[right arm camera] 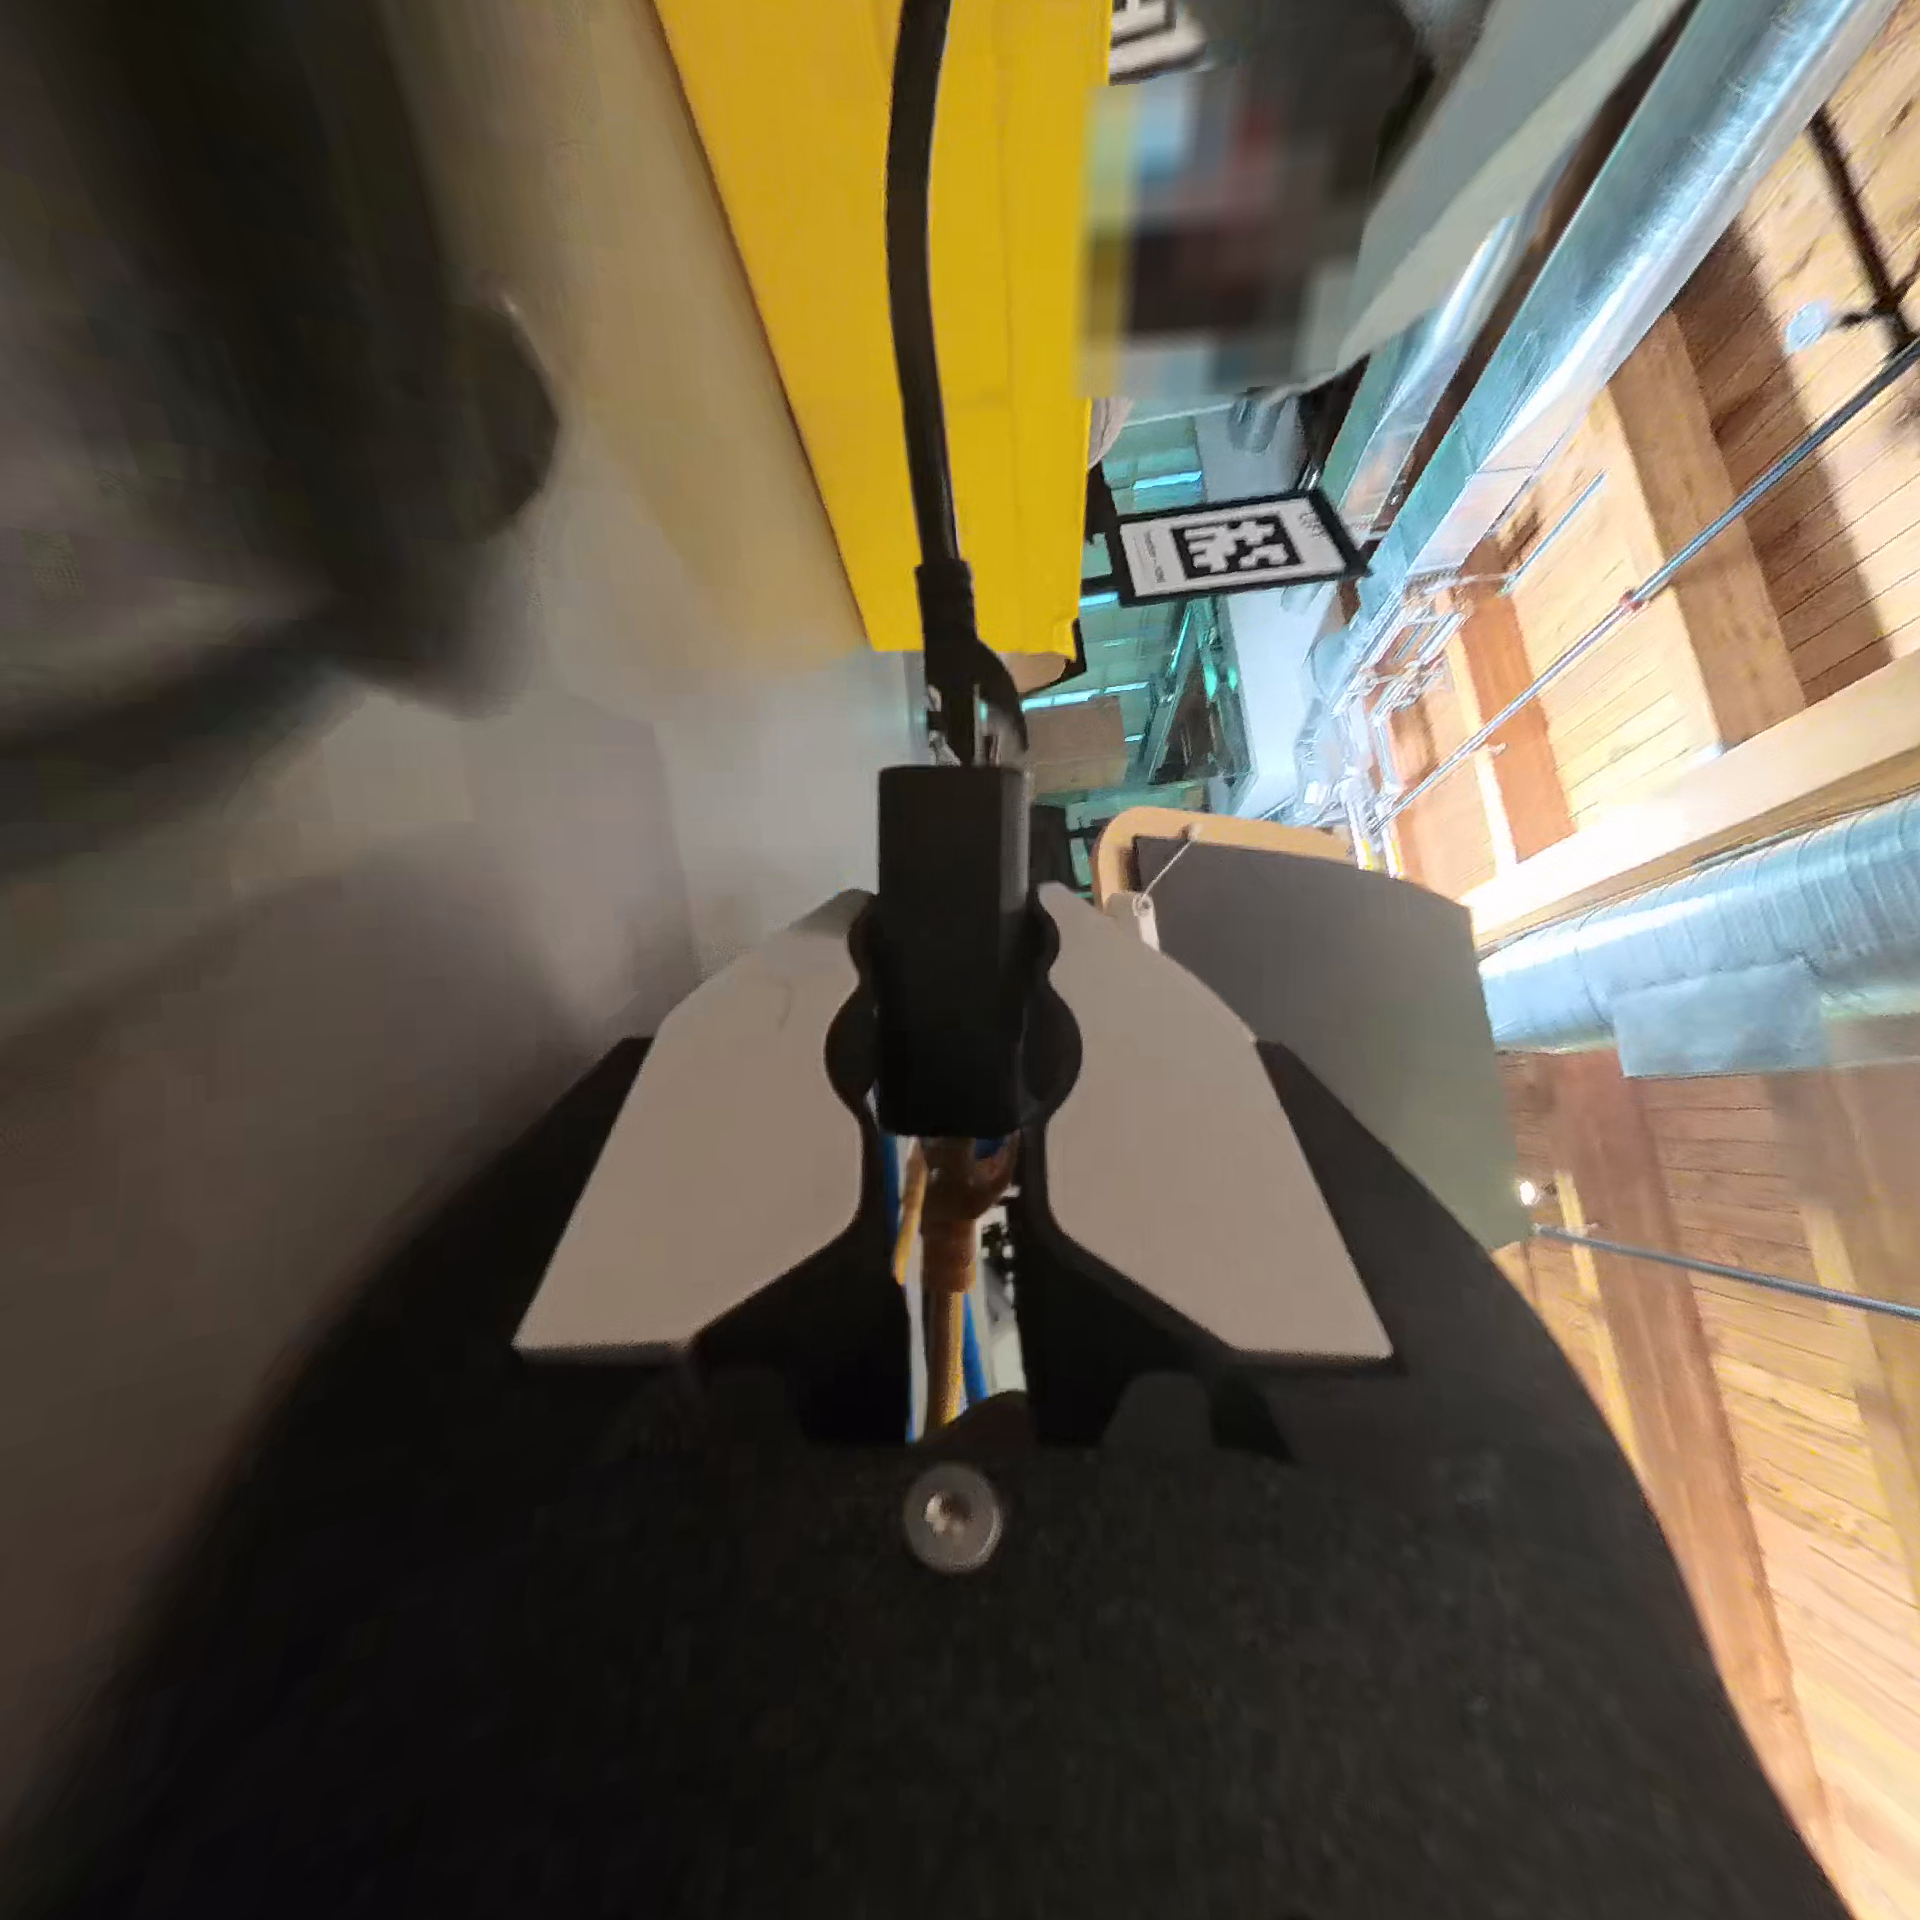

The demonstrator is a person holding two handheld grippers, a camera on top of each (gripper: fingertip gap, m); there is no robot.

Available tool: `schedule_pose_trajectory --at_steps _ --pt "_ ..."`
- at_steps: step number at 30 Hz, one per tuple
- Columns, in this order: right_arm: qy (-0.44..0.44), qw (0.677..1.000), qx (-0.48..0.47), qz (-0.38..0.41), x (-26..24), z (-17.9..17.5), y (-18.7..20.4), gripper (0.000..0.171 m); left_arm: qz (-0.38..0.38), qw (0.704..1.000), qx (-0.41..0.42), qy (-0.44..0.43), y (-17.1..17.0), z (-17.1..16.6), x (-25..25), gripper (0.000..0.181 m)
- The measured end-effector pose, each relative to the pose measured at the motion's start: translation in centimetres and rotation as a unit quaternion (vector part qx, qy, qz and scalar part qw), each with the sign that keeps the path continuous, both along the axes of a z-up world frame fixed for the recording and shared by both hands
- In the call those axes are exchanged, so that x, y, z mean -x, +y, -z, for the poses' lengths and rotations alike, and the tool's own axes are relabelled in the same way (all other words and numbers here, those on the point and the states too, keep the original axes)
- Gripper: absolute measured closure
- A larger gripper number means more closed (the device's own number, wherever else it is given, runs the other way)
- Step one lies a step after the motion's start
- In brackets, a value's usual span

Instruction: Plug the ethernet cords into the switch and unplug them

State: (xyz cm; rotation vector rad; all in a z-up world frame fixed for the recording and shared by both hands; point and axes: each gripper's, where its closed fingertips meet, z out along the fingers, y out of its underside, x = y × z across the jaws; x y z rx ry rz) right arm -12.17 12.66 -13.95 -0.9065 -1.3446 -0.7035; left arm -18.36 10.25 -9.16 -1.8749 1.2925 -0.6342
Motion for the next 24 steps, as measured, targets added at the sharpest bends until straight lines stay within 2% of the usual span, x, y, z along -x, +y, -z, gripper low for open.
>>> schedule_pose_trajectory --at_steps 3,8,11,15,17,20,24 --pt "-0.001 1.000 -0.007 -0.026 0.3 -0.1 -0.7 0.148 0.059 0.997 0.046 -0.014 -1.8 1.9 -0.3 0.159" --pt "0.013 0.998 -0.013 -0.060 0.8 -0.6 -1.6 0.147 0.104 0.993 0.049 -0.018 -2.9 3.5 -0.7 0.152" --pt "0.032 0.996 -0.015 -0.078 0.9 -1.2 -2.0 0.148 0.088 0.989 0.053 -0.108 -2.1 0.9 -0.3 0.150" --pt "0.086 0.992 -0.014 -0.093 0.3 -2.8 -2.2 0.147 0.034 0.966 0.062 -0.247 0.3 -4.2 2.3 0.151" --pt "0.125 0.987 -0.026 -0.099 -0.2 -4.2 -2.4 0.147 0.017 0.960 0.069 -0.271 0.8 -4.9 3.4 0.151" --pt "0.164 0.981 -0.026 -0.103 -0.8 -5.4 -2.4 0.148 0.027 0.981 0.049 -0.186 -0.2 -1.8 2.6 0.151" --pt "0.140 0.985 -0.028 -0.100 -0.5 -4.8 -2.3 0.148 0.052 0.992 -0.005 -0.115 -2.8 1.1 -1.7 0.148"
